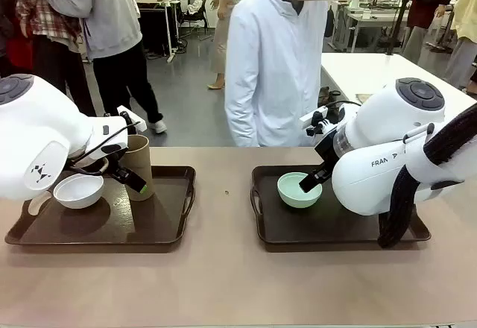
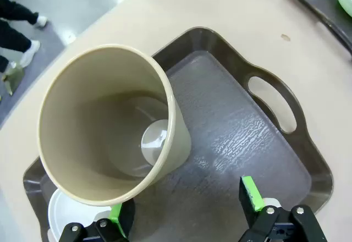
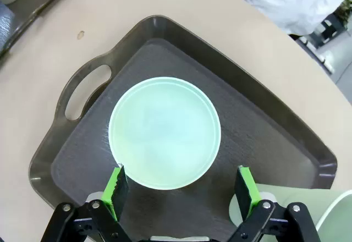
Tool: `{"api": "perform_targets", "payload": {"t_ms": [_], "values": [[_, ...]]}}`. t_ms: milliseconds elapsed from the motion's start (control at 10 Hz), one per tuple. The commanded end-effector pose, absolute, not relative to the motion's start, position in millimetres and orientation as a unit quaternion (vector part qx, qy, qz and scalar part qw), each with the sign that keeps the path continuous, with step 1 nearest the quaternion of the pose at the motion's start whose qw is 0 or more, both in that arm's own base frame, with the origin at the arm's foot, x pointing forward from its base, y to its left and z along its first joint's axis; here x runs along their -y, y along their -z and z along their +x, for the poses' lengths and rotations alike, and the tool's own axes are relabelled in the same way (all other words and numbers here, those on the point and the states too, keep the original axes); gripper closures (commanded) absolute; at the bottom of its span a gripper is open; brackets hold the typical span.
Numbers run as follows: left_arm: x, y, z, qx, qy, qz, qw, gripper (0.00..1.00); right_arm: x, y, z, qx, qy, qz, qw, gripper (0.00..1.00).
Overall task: Set up a tray with a mat and arrange the tableware.
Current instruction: Pick up the Picnic Bowl and Reusable plastic cup from the Handle tray in front of the human's position and hold them in the air.
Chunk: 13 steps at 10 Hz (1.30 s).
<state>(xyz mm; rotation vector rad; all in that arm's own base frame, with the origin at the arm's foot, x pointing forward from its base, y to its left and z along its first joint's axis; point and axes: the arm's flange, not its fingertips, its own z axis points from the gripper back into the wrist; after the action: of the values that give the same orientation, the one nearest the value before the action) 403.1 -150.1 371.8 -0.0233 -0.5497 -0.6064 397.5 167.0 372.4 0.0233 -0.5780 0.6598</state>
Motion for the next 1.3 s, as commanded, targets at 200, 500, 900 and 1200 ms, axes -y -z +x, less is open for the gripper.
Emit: {"api": "perform_targets", "payload": {"t_ms": [200,500,900,1200], "values": [[150.3,-371.8,403.1,0.267,0.295,-0.011,0.917,0.0,-166.9,-373.6,395.6,0.277,-0.32,0.011,0.906,0.0],[150.3,-371.8,403.1,0.267,0.295,-0.011,0.917,0.0,-166.9,-373.6,395.6,0.277,-0.32,0.011,0.906,0.0],[150.3,-371.8,403.1,0.267,0.295,-0.011,0.917,0.0,-166.9,-373.6,395.6,0.277,-0.32,0.011,0.906,0.0],[150.3,-371.8,403.1,0.267,0.295,-0.011,0.917,0.0,-166.9,-373.6,395.6,0.277,-0.32,0.011,0.906,0.0]]}}
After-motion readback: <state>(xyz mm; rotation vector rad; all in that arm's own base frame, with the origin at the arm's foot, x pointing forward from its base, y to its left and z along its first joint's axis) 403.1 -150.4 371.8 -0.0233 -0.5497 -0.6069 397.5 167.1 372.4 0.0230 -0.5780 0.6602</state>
